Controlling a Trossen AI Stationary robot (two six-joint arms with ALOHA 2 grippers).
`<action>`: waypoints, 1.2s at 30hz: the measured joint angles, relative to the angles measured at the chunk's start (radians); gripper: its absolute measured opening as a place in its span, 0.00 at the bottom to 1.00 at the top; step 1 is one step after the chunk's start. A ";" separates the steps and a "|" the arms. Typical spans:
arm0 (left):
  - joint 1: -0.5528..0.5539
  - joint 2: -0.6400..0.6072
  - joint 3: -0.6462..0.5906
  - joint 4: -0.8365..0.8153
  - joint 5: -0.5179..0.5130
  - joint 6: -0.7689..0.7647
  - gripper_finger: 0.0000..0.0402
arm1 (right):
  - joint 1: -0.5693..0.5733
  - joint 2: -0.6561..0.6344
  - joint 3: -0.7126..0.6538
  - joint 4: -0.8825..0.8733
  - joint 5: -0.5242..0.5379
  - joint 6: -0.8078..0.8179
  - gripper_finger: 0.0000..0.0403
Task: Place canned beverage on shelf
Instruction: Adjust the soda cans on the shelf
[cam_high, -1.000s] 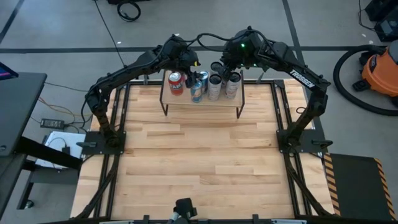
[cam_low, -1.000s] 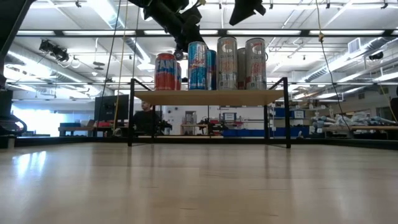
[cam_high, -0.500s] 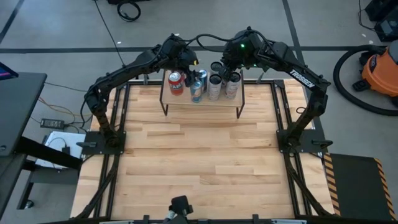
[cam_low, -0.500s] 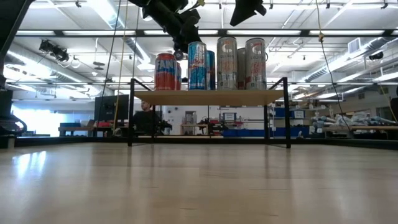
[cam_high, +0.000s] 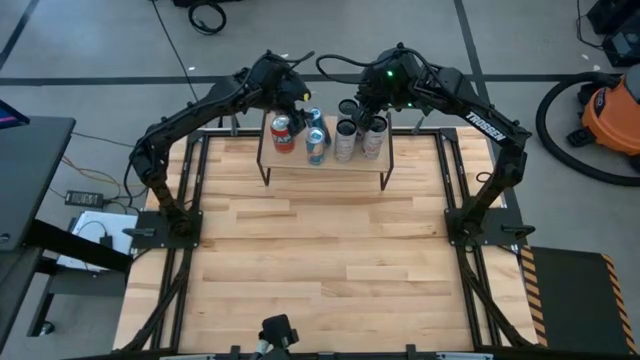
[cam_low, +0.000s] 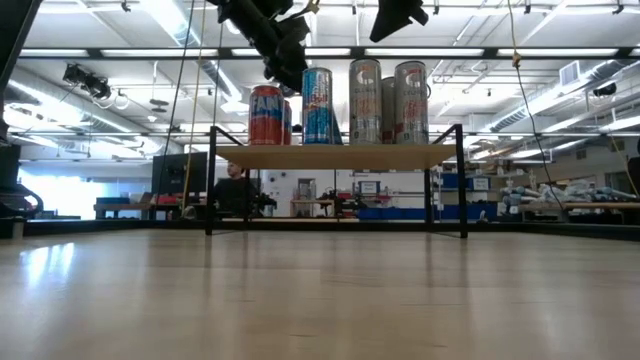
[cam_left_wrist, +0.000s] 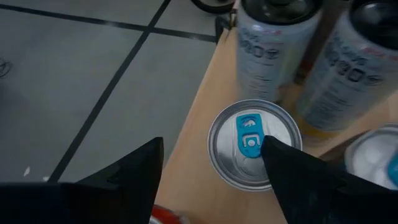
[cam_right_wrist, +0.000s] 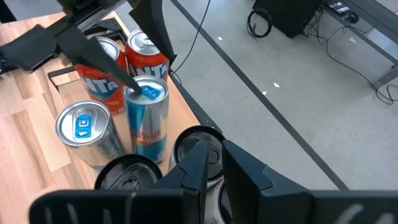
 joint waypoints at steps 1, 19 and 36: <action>0.001 0.000 0.000 0.003 0.000 0.000 0.69 | 0.000 0.000 0.000 0.000 0.000 0.000 0.14; -0.010 0.005 -0.002 0.057 0.014 0.000 0.69 | 0.000 0.000 0.000 0.000 0.000 0.000 0.14; -0.060 0.005 -0.002 0.089 0.014 0.049 0.69 | 0.000 0.000 0.000 -0.010 0.001 -0.008 0.14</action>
